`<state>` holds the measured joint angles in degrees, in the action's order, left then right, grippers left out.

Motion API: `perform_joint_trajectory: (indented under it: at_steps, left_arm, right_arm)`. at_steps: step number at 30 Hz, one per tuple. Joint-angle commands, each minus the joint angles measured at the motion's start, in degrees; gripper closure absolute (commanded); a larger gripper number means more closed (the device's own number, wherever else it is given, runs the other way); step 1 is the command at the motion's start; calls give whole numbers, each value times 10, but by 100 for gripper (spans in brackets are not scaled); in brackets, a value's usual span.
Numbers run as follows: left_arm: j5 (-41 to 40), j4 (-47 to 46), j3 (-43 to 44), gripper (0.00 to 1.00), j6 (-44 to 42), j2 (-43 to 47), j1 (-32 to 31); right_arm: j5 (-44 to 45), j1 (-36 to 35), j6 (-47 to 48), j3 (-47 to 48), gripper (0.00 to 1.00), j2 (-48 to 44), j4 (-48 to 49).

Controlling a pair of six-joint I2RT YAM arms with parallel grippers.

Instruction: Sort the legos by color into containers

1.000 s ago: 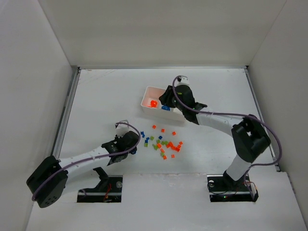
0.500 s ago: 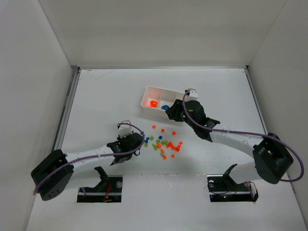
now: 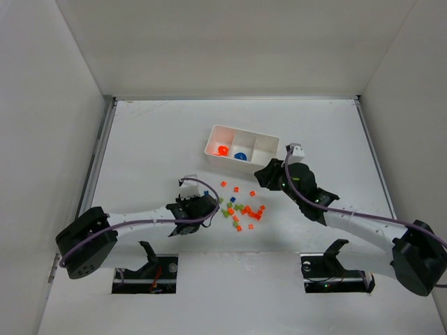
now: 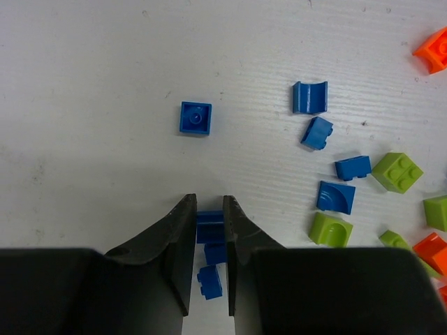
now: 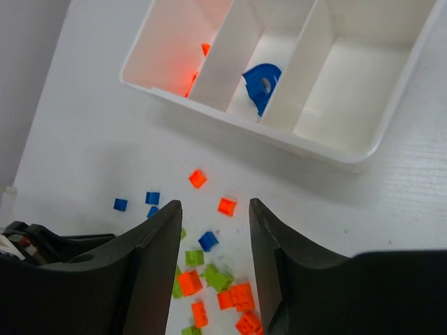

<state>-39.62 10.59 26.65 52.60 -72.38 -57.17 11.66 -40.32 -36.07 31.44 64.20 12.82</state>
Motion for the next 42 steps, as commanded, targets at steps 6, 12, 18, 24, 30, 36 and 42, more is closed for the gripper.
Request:
perform_joint_trajectory:
  at_steps: [6, 12, 18, 24, 30, 36, 42]
  left_arm:
    - [32, 14, 104, 89, -71, 72, 45]
    - [147, -157, 249, 89, -166, -57, 100]
    - [224, -212, 399, 87, -197, -215, 127]
    - [241, -198, 530, 77, -218, -359, 140]
    - [237, -207, 520, 59, -219, -341, 142]
    - [231, -234, 372, 62, -211, -213, 161]
    - [176, -225, 199, 65, -204, -64, 163]
  right_arm:
    - [42, 17, -13, -58, 51, -45, 20]
    - [50, 23, -24, -79, 54, -58, 26]
    - [56, 4, -42, -95, 55, -83, 12]
    - [83, -44, -48, -95, 54, -98, -14]
    - [81, -97, -29, -71, 58, -67, -20]
    - [83, -206, -8, 9, 61, 59, -11]
    - [92, -269, -7, 89, 55, 187, 4]
